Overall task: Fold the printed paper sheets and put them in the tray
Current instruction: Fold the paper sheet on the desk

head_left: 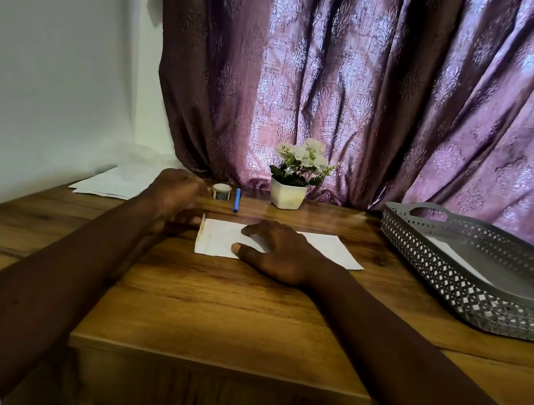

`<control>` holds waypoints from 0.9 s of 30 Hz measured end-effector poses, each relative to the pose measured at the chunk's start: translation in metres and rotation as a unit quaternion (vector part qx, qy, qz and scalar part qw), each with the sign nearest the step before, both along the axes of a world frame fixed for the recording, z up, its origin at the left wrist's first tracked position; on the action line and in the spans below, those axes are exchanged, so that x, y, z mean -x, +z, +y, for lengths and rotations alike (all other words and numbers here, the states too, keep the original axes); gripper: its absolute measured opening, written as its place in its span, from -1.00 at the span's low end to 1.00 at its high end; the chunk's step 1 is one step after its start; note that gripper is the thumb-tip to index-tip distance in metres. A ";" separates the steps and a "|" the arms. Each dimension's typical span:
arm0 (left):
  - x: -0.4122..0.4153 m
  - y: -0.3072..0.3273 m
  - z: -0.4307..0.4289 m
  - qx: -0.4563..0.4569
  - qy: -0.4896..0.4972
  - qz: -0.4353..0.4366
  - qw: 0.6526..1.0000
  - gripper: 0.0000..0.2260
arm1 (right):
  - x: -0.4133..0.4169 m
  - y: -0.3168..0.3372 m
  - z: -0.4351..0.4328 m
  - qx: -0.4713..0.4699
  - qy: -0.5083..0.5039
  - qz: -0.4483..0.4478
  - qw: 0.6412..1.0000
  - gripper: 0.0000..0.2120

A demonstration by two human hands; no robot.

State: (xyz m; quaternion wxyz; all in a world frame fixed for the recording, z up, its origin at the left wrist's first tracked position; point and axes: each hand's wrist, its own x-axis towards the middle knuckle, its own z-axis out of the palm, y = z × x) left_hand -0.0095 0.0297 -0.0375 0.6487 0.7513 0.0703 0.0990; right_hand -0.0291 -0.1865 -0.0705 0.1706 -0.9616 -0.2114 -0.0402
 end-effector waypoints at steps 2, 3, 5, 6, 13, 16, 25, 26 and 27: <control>0.000 -0.001 -0.001 0.031 -0.024 0.005 0.999 -0.77 | 0.000 0.000 0.000 -0.002 0.001 -0.001 1.000 -0.38; -0.001 -0.002 -0.002 0.033 -0.046 0.007 0.998 -0.68 | 0.001 0.000 0.000 -0.004 0.000 -0.001 1.000 -0.38; -0.001 -0.007 -0.005 0.040 -0.100 0.015 0.994 -0.54 | 0.000 -0.001 0.000 -0.011 -0.001 -0.003 1.000 -0.38; 0.001 -0.009 -0.006 0.042 -0.125 0.022 0.991 -0.49 | 0.000 -0.001 0.000 -0.013 -0.001 -0.005 1.000 -0.38; -0.006 -0.016 0.000 -0.300 -0.084 -0.102 0.945 -0.52 | -0.003 -0.002 0.000 -0.012 -0.002 -0.006 1.000 -0.37; -0.006 -0.016 0.003 -0.405 -0.106 -0.066 0.906 -0.55 | -0.003 -0.002 0.000 -0.014 -0.006 -0.007 1.000 -0.38; -0.024 -0.013 0.020 -0.400 -0.197 0.004 0.895 -0.39 | -0.002 -0.004 -0.001 -0.029 0.000 -0.015 0.999 -0.40; -0.023 -0.013 0.021 -0.392 -0.202 0.009 0.897 -0.41 | -0.003 -0.004 -0.001 -0.031 0.000 -0.018 0.999 -0.40; -0.024 -0.013 0.023 -0.384 -0.204 0.010 0.900 -0.42 | -0.003 -0.005 -0.001 -0.032 0.000 -0.020 0.999 -0.40</control>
